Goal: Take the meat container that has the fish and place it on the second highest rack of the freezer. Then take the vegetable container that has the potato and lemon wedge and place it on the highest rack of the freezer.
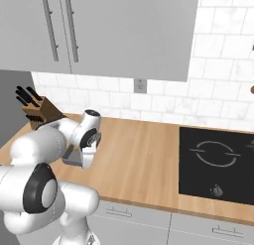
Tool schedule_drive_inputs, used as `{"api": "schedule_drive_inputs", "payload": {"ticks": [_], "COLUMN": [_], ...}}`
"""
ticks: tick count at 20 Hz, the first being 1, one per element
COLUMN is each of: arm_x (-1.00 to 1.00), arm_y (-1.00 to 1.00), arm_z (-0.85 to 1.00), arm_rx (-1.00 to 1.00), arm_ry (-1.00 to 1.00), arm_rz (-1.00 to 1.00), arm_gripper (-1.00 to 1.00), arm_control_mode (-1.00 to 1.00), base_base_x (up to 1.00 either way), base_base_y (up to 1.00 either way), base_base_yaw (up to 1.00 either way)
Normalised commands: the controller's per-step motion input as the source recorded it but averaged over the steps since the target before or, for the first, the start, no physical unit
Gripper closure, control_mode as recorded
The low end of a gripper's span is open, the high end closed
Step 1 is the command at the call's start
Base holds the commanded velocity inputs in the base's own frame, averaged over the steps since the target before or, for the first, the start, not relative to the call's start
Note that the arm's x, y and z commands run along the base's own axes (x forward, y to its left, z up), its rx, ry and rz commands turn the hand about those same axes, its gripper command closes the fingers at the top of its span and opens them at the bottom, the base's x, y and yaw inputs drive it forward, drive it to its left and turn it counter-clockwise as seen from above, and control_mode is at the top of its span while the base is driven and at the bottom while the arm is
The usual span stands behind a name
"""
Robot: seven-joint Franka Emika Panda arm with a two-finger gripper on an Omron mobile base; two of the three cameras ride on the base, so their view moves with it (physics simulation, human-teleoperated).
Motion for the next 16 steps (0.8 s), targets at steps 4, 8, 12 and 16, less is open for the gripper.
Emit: {"api": "schedule_drive_inputs", "payload": {"ticks": [4,8,12,16], "arm_x": [0.01,0.01,0.12,0.23], "arm_y": [0.03,0.0,0.01,0.1], "arm_z": [-0.21,-0.25,-0.17,-0.12], "arm_rx": [0.0,0.0,0.0,0.0], "arm_ry": [0.0,0.0,0.0,0.0], "arm_rz": [-0.01,-0.02,-0.02,-0.03], "arm_gripper": [-1.0,-1.0,-1.0,-1.0], "arm_control_mode": [-1.0,-1.0,-1.0,-1.0], "base_base_x": [0.0,0.0,0.0,0.0], "base_base_y": [0.0,0.0,0.0,0.0], "base_base_yaw": [0.0,0.0,0.0,0.0]}}
